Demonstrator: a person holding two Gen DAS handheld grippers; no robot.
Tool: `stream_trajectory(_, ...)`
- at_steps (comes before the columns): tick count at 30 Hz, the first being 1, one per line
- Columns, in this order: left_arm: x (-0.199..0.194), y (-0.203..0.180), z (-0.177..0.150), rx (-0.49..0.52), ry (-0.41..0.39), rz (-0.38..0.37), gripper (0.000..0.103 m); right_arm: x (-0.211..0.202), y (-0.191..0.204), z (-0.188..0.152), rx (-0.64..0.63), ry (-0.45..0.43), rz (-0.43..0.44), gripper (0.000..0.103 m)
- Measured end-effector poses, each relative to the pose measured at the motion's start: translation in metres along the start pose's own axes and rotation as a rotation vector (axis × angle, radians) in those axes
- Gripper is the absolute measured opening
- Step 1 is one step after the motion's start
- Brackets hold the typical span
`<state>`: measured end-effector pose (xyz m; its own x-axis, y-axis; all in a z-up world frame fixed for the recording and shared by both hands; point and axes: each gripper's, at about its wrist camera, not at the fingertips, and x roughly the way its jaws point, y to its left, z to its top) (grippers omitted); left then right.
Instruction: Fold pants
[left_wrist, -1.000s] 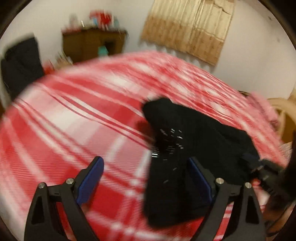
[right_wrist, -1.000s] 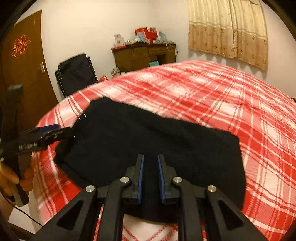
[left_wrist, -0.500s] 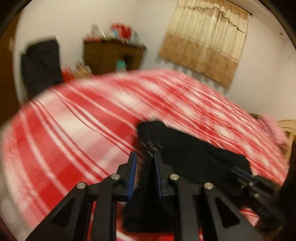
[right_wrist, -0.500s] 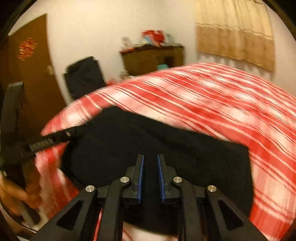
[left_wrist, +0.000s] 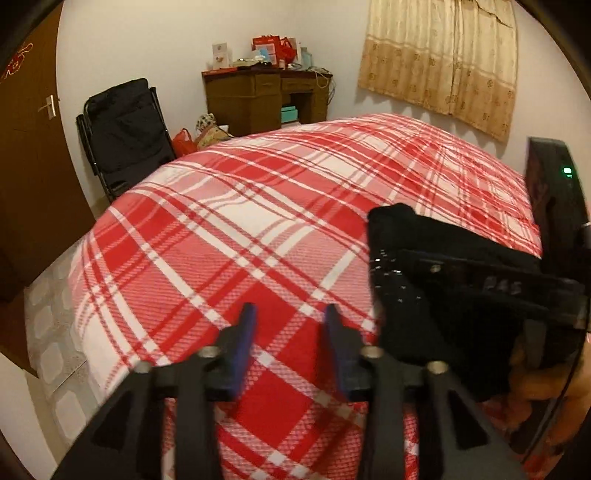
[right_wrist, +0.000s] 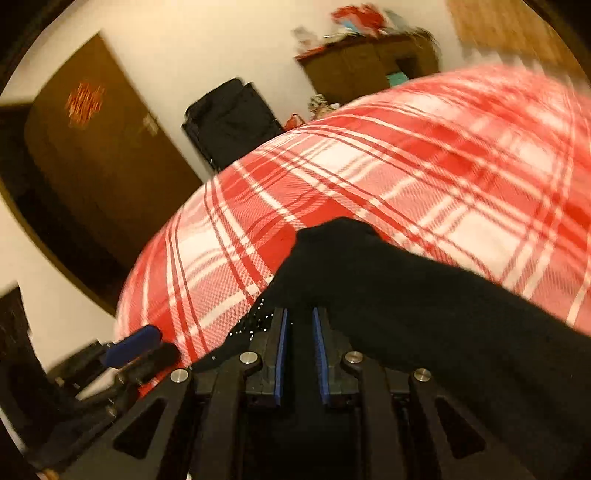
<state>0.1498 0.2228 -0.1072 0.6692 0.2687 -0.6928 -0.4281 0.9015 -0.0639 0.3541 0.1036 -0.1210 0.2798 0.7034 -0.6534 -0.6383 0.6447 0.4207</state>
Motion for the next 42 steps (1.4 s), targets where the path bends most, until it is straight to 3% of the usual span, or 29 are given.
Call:
stream_trajectory(2, -0.004, 0.003, 0.002, -0.005, -0.017, -0.022, 0.055, -0.019, 0.012, -0.007, -0.002, -0.054, -0.024, 0.016)
stream_trajectory(5, -0.009, 0.004, 0.000, -0.010, -0.033, -0.032, 0.060, -0.047, 0.031, -0.033, -0.020, -0.107, 0.098, 0.016)
stream_trajectory(8, -0.005, -0.001, -0.001, -0.019, -0.023, -0.039, 0.065, -0.034, 0.047, -0.062, -0.098, 0.018, 0.005, 0.019)
stream_trajectory(10, -0.006, -0.003, -0.001, -0.021, -0.018, -0.040, 0.065, -0.039, 0.052, -0.079, -0.136, -0.037, -0.022, 0.021)
stream_trajectory(14, -0.024, 0.003, -0.002, 0.007, -0.063, 0.005, 0.068, -0.058, 0.051, -0.089, -0.091, -0.003, -0.002, 0.023)
stream_trajectory(15, -0.027, 0.005, -0.002, 0.010, -0.069, 0.014, 0.070, -0.070, 0.050, -0.090, -0.072, -0.022, -0.015, 0.023)
stream_trajectory(19, -0.040, 0.021, -0.001, -0.005, -0.101, 0.049, 0.071, -0.150, 0.022, -0.112, 0.127, -0.294, -0.013, 0.023)
stream_trajectory(21, -0.041, 0.025, -0.003, -0.012, -0.110, 0.072, 0.078, -0.187, 0.002, -0.133, 0.240, -0.387, -0.099, 0.026)
stream_trajectory(24, -0.041, 0.020, -0.007, -0.007, -0.108, 0.085, 0.078, -0.215, -0.013, -0.156, 0.322, -0.419, -0.242, 0.028)
stream_trajectory(28, -0.050, -0.006, -0.013, 0.023, -0.096, -0.031, 0.078, -0.232, -0.008, -0.169, 0.339, -0.404, -0.381, 0.028)
stream_trajectory(32, -0.078, -0.047, -0.017, 0.134, -0.136, -0.136, 0.079, -0.243, 0.022, -0.159, 0.266, -0.423, -0.453, 0.028)
stream_trajectory(33, -0.082, -0.051, -0.017, 0.143, -0.141, -0.149, 0.081, -0.244, 0.030, -0.154, 0.247, -0.429, -0.462, 0.030)
stream_trajectory(34, -0.089, -0.056, -0.017, 0.151, -0.150, -0.159, 0.084, -0.249, 0.041, -0.151, 0.217, -0.436, -0.476, 0.039)
stream_trajectory(35, -0.096, -0.060, -0.018, 0.154, -0.161, -0.161, 0.094, -0.249, 0.049, -0.154, 0.200, -0.441, -0.483, 0.047)
stream_trajectory(36, -0.102, -0.063, -0.018, 0.154, -0.173, -0.159, 0.102, -0.253, 0.059, -0.152, 0.174, -0.453, -0.493, 0.065)
stream_trajectory(37, -0.109, -0.065, -0.020, 0.160, -0.194, -0.162, 0.103, -0.254, 0.066, -0.151, 0.160, -0.468, -0.497, 0.076)
stream_trajectory(42, -0.127, -0.072, -0.026, 0.220, -0.209, -0.159, 0.103, -0.262, 0.095, -0.154, 0.143, -0.531, -0.481, 0.077)
